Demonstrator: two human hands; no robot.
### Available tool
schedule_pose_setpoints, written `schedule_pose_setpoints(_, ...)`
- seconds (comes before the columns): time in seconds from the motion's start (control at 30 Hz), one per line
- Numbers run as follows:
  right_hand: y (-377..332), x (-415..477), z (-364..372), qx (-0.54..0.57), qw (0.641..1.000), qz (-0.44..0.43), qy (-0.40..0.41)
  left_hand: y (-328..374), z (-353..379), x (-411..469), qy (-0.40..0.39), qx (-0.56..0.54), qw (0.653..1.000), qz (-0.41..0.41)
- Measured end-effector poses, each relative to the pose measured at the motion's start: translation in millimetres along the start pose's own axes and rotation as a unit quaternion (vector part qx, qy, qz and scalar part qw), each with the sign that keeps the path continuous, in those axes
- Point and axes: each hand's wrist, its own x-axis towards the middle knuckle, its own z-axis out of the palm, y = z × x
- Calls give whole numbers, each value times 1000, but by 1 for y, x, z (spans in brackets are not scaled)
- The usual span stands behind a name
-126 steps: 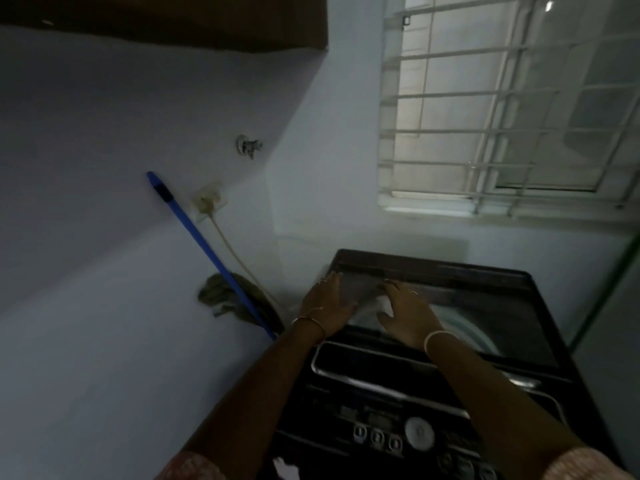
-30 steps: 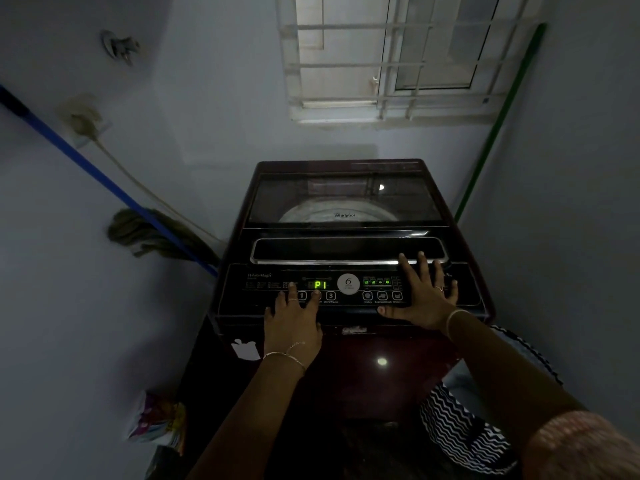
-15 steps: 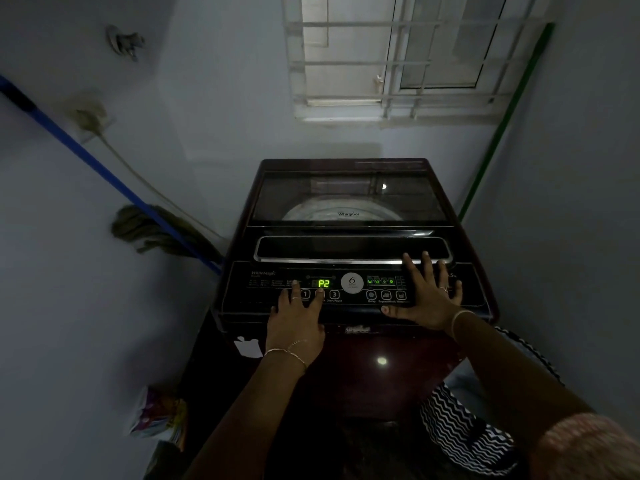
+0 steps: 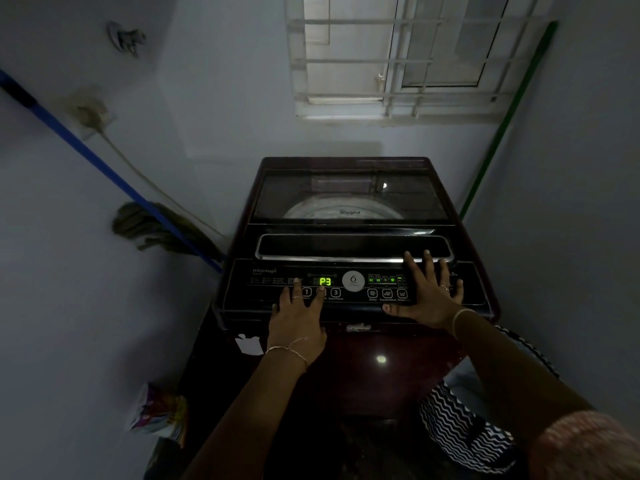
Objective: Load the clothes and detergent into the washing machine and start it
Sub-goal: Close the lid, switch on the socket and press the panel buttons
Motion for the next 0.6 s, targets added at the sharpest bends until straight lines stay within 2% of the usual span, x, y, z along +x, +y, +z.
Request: schedule_pose_setpoints(0.6,-1,-1,-1,1,1000,2,5,6,-1,-3,-28,5,1000,-1)
